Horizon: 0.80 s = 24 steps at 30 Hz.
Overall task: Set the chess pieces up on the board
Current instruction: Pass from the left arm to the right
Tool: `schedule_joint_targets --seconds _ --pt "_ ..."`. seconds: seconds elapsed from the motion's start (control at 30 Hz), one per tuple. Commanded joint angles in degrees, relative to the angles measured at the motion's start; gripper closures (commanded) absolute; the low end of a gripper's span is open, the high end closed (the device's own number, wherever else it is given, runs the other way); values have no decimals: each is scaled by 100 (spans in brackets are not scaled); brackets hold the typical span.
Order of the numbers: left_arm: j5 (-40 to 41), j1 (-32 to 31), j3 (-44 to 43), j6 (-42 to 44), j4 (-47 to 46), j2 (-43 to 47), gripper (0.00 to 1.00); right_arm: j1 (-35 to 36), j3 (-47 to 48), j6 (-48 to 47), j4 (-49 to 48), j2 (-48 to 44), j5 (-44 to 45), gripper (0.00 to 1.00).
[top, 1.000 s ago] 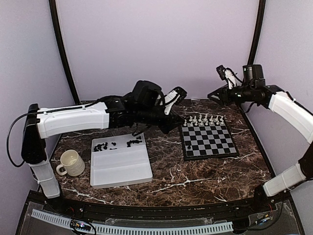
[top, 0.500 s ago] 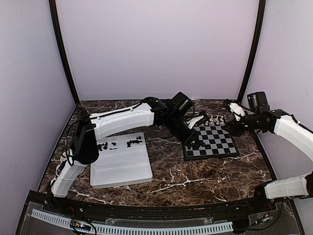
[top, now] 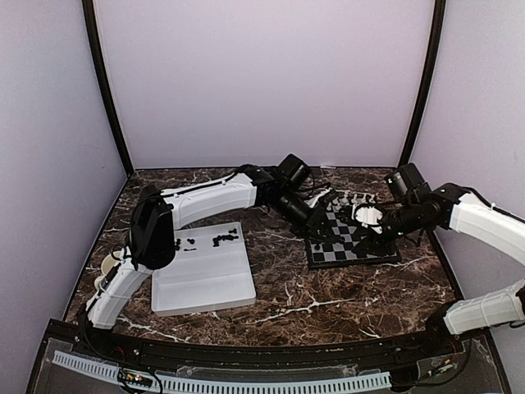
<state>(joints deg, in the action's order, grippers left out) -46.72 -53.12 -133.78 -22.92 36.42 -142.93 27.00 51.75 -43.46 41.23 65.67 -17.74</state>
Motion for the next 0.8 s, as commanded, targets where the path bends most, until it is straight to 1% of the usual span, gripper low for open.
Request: schedule_joint_targets --seconds 0.0,0.1,0.23,0.4,0.53,0.63,0.7,0.77 --pt "-617 24 192 -446 -418 195 98 402 237 -212 128 269 113 53" --pt "-721 29 273 -511 -547 239 98 593 234 60 -188 438 336 53" --pt "-727 29 290 -443 -503 277 98 648 402 320 -404 642 637 53" --pt "-794 24 314 -417 -504 303 99 732 517 403 -519 849 649 55" --pt "-833 22 330 -386 -511 333 99 792 511 458 -556 1043 583 62" --pt "-798 29 339 -341 -494 371 99 815 490 457 -595 1111 593 74" --pt "-727 31 361 -285 -490 422 96 815 449 461 -641 1103 652 82" --pt "-546 40 434 -193 -510 523 89 811 382 517 -717 1033 637 88"
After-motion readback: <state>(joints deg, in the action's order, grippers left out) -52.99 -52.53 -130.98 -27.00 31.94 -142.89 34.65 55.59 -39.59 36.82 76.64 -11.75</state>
